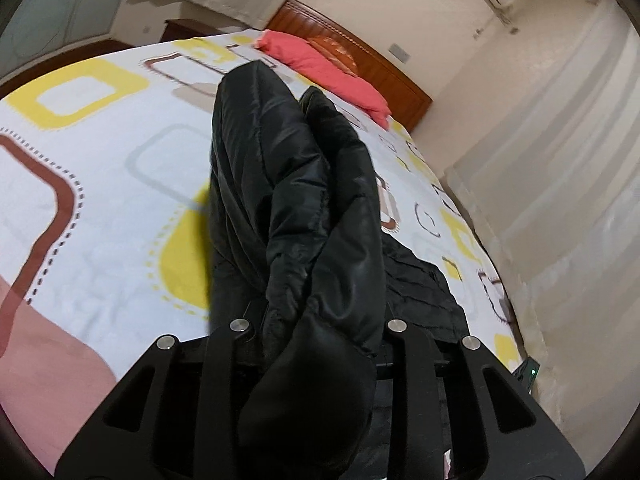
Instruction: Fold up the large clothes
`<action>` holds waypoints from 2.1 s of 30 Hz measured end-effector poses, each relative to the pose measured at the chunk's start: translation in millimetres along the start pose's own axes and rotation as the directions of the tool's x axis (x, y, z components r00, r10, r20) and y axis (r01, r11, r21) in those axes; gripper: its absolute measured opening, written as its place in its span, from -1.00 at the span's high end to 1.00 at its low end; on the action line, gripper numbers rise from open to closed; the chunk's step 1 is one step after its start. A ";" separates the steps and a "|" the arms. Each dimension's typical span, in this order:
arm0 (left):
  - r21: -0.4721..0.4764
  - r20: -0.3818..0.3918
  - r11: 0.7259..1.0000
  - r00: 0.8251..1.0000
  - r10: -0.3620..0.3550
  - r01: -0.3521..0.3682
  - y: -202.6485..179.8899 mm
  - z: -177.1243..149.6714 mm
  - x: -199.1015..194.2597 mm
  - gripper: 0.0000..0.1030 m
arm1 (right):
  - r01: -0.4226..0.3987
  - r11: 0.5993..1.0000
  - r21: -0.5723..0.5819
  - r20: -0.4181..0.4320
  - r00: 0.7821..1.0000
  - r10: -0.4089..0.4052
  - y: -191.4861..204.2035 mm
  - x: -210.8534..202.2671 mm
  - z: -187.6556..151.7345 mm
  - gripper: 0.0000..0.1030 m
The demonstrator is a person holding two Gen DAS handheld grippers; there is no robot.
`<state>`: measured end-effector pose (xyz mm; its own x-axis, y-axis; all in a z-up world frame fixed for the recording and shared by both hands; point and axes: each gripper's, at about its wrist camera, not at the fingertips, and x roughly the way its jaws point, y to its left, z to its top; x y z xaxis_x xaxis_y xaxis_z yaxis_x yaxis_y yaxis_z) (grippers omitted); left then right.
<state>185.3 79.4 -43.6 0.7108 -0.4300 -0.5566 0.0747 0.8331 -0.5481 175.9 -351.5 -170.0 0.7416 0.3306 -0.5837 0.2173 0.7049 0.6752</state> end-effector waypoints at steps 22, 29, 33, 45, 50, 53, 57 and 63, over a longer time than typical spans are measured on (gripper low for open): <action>0.133 -0.074 0.991 0.997 0.007 0.003 -62.3 -26.9 33.6 0.46 | -0.045 0.998 0.033 0.007 0.999 0.045 -8.8 -6.1 -4.0 0.12; 0.187 -0.101 0.982 0.995 -0.008 0.026 -87.7 -33.1 44.8 0.46 | -0.053 0.998 0.035 0.012 0.999 0.052 -9.7 -7.7 -7.1 0.14; 0.214 -0.114 0.976 0.993 -0.012 0.036 -99.2 -38.6 51.7 0.46 | -0.058 0.998 0.037 0.013 0.998 0.057 -10.2 -8.1 -8.4 0.15; 0.282 -0.162 0.957 0.986 -0.029 0.074 -127.4 -51.2 72.8 0.46 | -0.063 0.997 0.039 0.017 0.998 0.063 -10.3 -7.9 -10.7 0.16; 0.304 -0.180 0.949 0.983 -0.027 0.081 -137.3 -56.5 81.8 0.46 | -0.061 0.997 0.038 0.018 0.998 0.060 -9.3 -7.5 -11.2 0.16; 0.320 -0.193 0.944 0.981 -0.024 0.086 -143.9 -60.1 89.9 0.46 | -0.059 0.998 0.035 0.019 0.998 0.058 -8.9 -7.2 -11.7 0.16; 0.331 -0.210 0.939 0.977 -0.024 0.095 -151.8 -63.2 99.9 0.46 | -0.058 0.998 0.034 0.019 0.998 0.057 -8.4 -7.2 -11.5 0.16; 0.336 -0.226 0.937 0.974 -0.021 0.099 -158.0 -62.2 112.0 0.46 | -0.056 0.998 0.031 0.020 0.998 0.055 -8.3 -7.2 -10.8 0.16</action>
<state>209.6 -122.0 -58.1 0.5329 -0.5152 -0.6713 0.3753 0.8549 -0.3582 161.9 -353.0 -176.3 0.7648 0.3566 -0.5366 0.1954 0.6652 0.7206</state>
